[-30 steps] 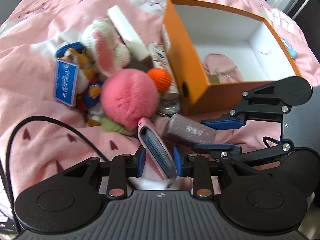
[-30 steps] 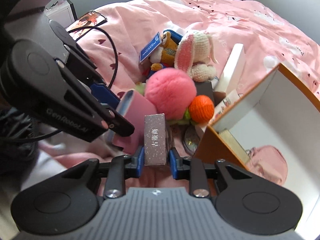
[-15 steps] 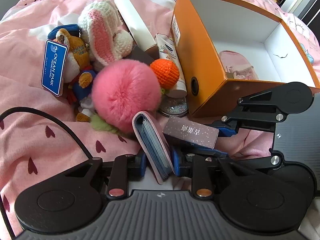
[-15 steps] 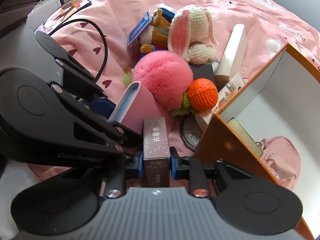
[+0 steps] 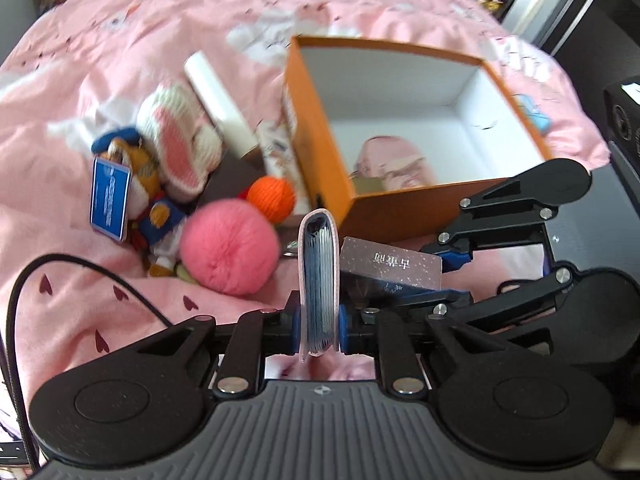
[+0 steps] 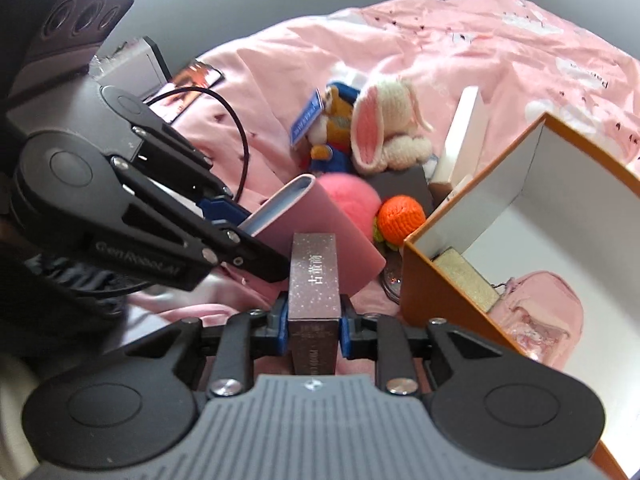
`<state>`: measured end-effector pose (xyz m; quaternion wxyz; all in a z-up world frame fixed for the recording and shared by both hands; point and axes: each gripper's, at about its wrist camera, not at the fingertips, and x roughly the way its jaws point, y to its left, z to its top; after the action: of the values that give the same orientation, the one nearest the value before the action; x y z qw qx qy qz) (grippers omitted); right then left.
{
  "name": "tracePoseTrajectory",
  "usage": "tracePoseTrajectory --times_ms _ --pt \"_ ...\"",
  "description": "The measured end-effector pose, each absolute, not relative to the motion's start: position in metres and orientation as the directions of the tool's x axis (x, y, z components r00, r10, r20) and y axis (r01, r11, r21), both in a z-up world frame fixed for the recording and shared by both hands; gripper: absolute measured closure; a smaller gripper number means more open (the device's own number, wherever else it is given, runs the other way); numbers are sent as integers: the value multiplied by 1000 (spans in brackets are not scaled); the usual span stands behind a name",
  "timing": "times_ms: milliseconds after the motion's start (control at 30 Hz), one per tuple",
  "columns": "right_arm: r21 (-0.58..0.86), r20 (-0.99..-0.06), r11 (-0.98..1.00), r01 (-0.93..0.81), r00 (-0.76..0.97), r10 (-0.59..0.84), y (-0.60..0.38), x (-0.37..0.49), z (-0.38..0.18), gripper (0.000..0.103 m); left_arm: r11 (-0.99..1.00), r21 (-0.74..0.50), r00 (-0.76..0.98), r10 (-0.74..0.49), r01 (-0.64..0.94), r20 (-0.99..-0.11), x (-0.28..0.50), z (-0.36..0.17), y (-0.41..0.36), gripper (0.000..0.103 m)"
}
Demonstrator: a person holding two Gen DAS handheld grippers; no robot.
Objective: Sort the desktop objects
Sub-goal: 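Lift the card holder with left tool while right tool lifts the perfume box, then lower the perfume box into the orange box with right tool while left holds card holder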
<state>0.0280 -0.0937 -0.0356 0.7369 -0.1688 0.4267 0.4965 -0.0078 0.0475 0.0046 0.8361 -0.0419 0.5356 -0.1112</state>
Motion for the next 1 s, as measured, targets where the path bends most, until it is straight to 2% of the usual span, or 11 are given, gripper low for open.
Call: tracePoseTrajectory --times_ms 333,633,767,1000 --pt "208 -740 515 -832 210 639 -134 26 9 78 947 -244 475 -317 209 -821 -18 45 42 84" --pt "176 -636 621 -764 393 664 -166 39 55 78 941 -249 571 -337 229 -748 10 81 38 84" --pt "189 -602 719 -669 500 623 -169 69 51 78 960 -210 575 -279 185 -769 51 75 27 84" --pt "321 -651 843 -431 546 527 -170 136 -8 78 968 -229 416 -250 101 -874 120 25 14 84"
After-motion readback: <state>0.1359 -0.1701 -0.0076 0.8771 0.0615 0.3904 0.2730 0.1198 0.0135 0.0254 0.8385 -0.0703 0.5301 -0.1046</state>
